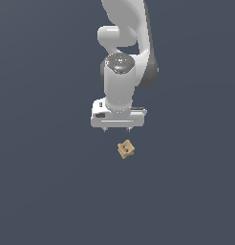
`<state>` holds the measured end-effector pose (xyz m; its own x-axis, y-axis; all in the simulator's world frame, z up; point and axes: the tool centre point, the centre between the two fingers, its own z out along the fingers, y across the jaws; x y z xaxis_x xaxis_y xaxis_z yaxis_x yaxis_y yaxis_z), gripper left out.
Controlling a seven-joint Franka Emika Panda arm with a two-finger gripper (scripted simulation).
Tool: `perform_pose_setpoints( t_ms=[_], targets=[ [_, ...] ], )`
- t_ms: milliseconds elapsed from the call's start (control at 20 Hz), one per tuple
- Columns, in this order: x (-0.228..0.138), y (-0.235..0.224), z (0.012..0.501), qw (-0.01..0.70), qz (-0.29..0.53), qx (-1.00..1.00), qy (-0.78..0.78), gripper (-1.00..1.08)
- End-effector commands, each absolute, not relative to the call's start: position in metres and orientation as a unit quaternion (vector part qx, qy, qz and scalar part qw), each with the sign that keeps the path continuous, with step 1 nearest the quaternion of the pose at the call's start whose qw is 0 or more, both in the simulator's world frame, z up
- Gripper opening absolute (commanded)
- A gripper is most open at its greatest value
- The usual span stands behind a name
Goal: Pick up the object and move it to a goal position.
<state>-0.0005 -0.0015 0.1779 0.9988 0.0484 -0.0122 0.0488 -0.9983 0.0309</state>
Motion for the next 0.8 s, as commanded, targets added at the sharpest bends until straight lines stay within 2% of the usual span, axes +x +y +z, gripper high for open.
perform_pose_setpoints(
  t_ms=[0, 750],
  targets=[
    [0.0, -0.001, 0.178, 0.016, -0.006, 1.0, 0.026, 1.0],
    [0.011, 0.018, 0.136, 0.011, -0.004, 0.991, 0.137, 1.0]
  ],
)
